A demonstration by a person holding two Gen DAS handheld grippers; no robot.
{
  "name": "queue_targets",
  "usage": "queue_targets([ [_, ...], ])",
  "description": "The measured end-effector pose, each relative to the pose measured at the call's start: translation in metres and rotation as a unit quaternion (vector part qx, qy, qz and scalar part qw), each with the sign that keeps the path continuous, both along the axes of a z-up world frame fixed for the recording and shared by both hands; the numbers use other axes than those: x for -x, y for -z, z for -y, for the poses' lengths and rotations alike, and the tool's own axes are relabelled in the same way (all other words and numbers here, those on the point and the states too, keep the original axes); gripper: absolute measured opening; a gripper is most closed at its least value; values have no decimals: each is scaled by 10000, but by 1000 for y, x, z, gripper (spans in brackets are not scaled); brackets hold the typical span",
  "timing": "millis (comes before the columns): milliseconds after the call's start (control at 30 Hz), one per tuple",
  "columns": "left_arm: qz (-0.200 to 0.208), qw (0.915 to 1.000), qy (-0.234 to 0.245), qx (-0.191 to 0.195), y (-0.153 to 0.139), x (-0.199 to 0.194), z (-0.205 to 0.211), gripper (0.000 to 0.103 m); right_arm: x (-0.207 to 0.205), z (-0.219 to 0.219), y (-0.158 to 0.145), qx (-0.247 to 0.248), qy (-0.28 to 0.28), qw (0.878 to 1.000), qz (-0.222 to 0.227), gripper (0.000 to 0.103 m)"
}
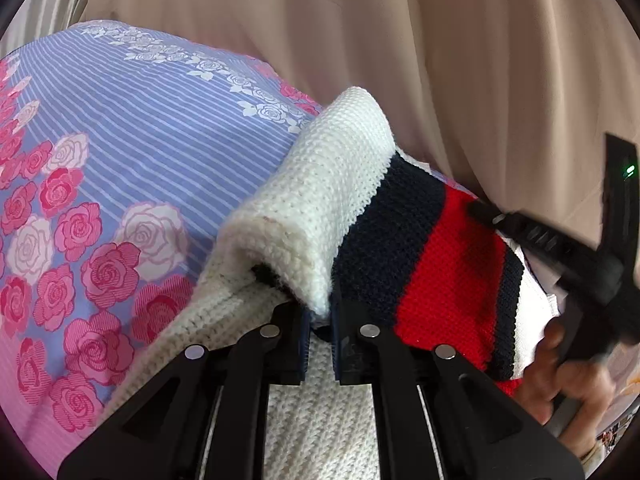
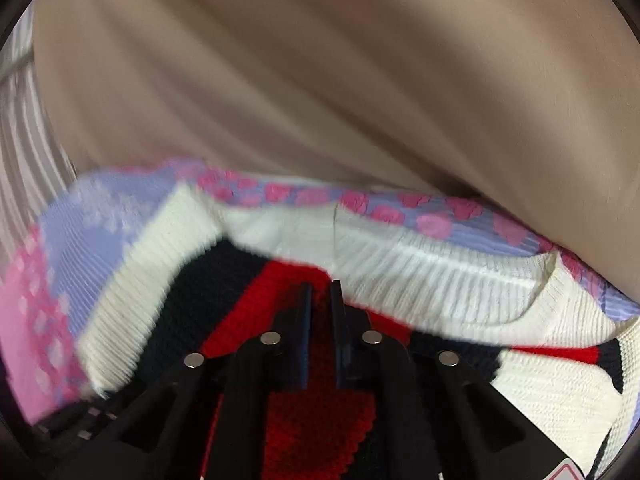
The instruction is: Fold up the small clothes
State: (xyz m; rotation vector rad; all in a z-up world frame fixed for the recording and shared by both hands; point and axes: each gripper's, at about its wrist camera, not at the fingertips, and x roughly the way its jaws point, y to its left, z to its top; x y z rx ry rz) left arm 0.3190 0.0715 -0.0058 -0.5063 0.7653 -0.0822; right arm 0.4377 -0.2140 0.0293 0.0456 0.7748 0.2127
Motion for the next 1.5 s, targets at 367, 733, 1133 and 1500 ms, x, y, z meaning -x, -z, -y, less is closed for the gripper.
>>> queue_targets([
  [367, 4, 10000, -9, -35, 4, -1, -4, 8, 13, -37, -41, -419, -698, 9966, 125, 57],
  [733, 30, 10000, -19, 8, 5, 2, -5, 8, -56, -105, -5, -59, -1003, 9938, -474, 7],
  [1133, 41, 10000, 25, -24, 3, 3, 0, 8, -13, -56, -45, -354, -498, 9981, 25, 14],
  [1500, 36, 9998, -22, -214, 0, 0, 7, 9, 150, 219, 22, -875, 1823, 9783, -461, 66],
])
